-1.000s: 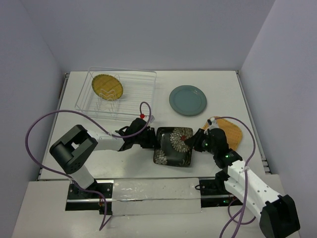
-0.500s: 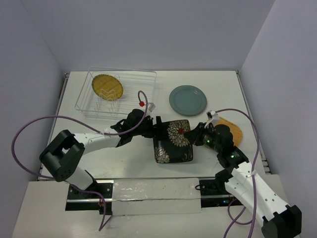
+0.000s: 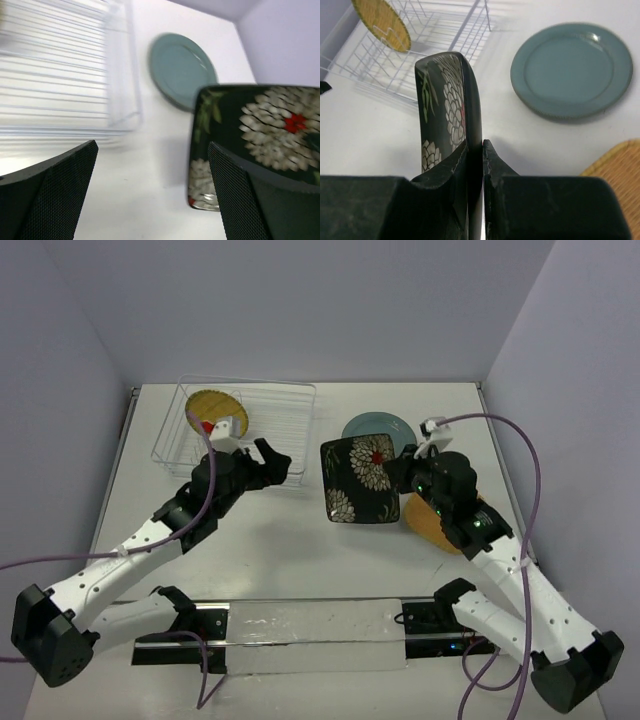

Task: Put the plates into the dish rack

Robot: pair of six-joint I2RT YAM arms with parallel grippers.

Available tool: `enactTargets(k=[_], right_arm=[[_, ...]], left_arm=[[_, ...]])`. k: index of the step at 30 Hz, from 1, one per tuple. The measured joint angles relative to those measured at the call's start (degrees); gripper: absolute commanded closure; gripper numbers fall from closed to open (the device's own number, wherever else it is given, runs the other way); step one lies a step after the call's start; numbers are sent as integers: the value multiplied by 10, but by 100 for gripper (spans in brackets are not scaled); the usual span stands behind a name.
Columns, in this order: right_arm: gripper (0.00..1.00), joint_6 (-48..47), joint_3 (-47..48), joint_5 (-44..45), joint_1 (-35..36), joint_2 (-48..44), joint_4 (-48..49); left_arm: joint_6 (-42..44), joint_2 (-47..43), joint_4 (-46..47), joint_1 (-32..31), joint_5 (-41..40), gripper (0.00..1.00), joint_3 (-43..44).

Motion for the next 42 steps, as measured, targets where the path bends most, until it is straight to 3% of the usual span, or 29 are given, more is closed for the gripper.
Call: enactTargets(k=[8,17,27,36,42], right_arm=[[100,-206,245,20,124,203,24],[100,-362,588,-39,144,475,52],[100,-444,908,-114,165,790,53],[100,-501,932,-167,169,874,80],[100,-537,932,-188,176,896,128]], left_arm=[[-38,-63,-77,108,-71,1,-31],[-108,-139,-168,182,-138,1,-62],[-157,-164,-235,213,-191,1,-71],[-248,-131,-289,267,-230,1,-78],[-256,-114,-281,334,-204,0,-78]])
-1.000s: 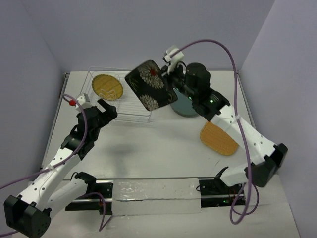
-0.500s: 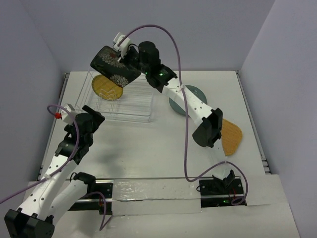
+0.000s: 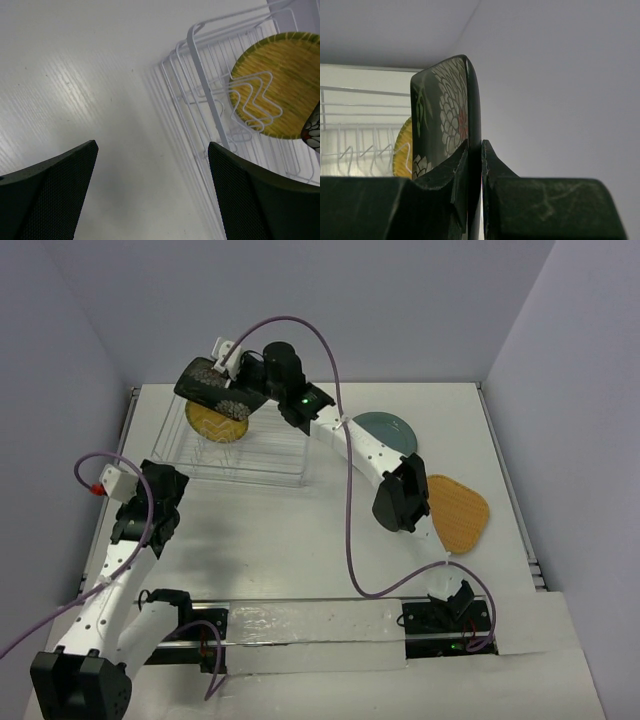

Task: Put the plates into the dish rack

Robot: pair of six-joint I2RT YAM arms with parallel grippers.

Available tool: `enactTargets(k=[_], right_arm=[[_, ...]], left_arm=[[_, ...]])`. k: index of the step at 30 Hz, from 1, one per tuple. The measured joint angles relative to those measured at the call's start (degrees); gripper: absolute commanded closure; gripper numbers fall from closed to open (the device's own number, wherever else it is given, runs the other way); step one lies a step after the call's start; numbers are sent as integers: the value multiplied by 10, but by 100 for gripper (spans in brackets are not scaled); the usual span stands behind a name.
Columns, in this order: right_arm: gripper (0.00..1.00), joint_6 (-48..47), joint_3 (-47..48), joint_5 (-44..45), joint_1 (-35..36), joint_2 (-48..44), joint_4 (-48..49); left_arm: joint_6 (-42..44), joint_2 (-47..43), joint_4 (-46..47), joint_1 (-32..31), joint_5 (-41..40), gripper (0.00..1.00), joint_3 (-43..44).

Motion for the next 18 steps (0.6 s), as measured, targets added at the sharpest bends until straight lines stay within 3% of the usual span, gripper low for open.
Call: enactTargets(k=[7,18], right_arm=[[100,-50,0,-14,14,27,41],[100,-109,-3,-26,28,63,29]], left_arm=[[4,-24,27,46,36,1,-22],[14,-30,46,74,82,1,-38]])
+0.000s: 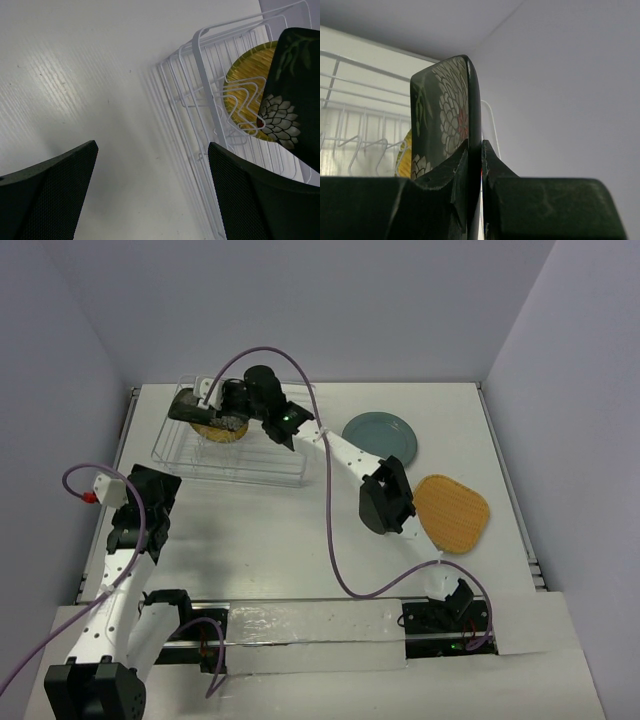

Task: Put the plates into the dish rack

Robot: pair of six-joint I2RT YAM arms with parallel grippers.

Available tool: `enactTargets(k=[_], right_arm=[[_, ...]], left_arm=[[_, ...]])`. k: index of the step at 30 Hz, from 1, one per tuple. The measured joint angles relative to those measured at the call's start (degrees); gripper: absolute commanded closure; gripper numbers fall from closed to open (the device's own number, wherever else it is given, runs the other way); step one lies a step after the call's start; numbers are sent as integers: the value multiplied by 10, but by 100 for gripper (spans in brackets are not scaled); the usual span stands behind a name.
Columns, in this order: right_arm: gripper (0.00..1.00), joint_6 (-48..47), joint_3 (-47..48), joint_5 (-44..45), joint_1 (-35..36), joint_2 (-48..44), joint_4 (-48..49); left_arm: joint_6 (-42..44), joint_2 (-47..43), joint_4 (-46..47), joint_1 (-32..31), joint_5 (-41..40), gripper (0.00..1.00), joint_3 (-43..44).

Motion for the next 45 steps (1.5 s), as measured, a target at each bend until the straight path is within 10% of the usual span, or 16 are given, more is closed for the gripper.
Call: enactTargets(k=[20,28,45], right_arm=[[100,-22,-20,22,12,12,22],[76,-15,-21,21,13,26,34],[62,-24,-24,30,11,38,133]], left_arm=[[16,4,15,13,27,1,-2],[21,8,17,16,35,1,-2],[21,8,19,16,37,1,-2]])
